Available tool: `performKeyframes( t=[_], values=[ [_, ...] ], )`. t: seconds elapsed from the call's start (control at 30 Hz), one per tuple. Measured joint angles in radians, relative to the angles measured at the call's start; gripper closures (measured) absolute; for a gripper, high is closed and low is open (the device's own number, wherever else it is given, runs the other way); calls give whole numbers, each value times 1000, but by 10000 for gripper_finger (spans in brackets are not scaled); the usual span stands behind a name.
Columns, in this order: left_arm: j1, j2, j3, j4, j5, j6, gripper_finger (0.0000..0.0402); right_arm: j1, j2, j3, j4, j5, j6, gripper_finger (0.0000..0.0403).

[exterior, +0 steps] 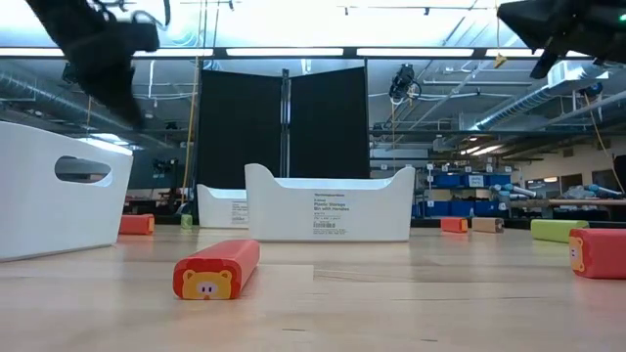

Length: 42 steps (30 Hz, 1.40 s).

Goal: Sort blocks
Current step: Put the orange block into the bottom white bin

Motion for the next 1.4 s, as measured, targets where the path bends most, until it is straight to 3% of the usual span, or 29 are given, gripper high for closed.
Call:
performKeyframes(
  t=[0.27, 0.47, 0.63, 0.8, 1.03, 1.4],
  values=[
    [0, 232, 0, -3, 49, 259, 175, -92, 103, 23, -18, 3, 84, 361],
    [21, 250, -1, 59, 90, 415, 158, -126, 203, 23, -53, -14, 214, 361],
    [132, 249, -18, 73, 163, 493, 158, -150, 266, 23, 6, -49, 246, 361],
    [220, 247, -18, 86, 207, 548, 158, -157, 290, 23, 54, -107, 247, 361],
    [293, 289, -18, 101, 277, 578, 158, -157, 293, 23, 63, -110, 247, 361],
    [315, 430, -16, 165, 300, 598, 158, -157, 293, 23, 70, -110, 247, 361]
  ],
)
